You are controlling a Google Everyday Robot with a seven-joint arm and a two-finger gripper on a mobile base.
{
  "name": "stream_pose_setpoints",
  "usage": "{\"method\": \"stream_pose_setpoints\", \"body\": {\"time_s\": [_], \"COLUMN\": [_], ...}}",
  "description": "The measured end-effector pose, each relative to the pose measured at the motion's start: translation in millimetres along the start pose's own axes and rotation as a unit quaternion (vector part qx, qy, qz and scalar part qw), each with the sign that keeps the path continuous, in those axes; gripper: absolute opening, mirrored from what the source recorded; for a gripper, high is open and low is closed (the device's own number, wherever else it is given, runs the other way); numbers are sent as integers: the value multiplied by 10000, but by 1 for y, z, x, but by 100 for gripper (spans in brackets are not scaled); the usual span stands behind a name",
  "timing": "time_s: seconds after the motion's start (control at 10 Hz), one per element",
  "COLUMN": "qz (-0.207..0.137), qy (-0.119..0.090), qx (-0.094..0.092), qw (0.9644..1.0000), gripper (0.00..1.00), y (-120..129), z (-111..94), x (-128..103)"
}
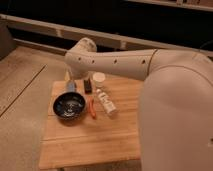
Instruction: Place the eraser in the ceramic cup
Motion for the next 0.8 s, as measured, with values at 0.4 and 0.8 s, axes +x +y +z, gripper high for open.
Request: {"method": "stream_pose_setpoints", "body": {"time_s": [0.4, 0.8], "qz": [21, -81], "qy": [-66, 7], "qx": [-115, -32], "qw": [9999, 10000], "gripper": [65, 65], "y": [-22, -25], "z": [13, 18], "x": [-14, -5]}}
